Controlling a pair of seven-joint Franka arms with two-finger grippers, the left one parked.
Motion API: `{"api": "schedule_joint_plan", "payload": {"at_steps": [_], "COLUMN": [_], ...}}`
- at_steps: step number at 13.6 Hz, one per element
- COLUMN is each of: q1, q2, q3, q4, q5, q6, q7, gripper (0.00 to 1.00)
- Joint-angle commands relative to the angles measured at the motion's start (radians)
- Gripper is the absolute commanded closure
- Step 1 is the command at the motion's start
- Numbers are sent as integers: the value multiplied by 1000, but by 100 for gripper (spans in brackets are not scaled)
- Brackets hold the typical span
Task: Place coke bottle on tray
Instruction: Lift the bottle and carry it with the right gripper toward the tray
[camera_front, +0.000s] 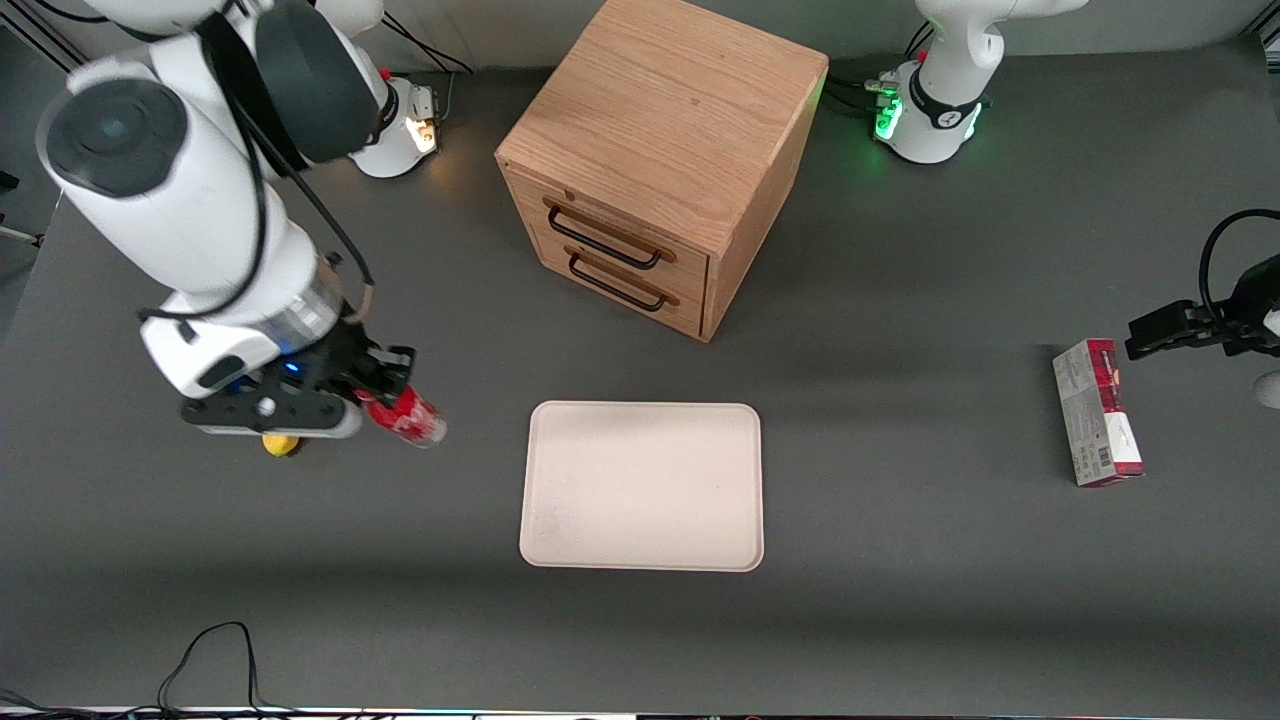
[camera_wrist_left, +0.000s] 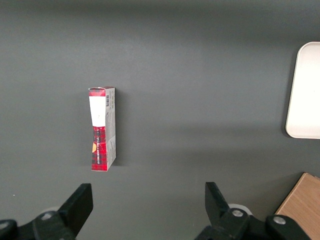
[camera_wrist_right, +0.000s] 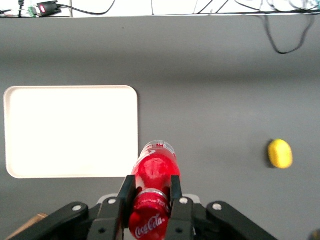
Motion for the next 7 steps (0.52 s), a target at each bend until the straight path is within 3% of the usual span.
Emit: {"api": "schedule_joint_plan", "payload": {"at_steps": [1, 7], "q1": [-8, 17], "q2": [76, 220], "q3": [49, 75], "q4": [17, -96], "q5": [-33, -179], "q6": [65, 358], "q7": [64, 179], "gripper": [100, 100]}}
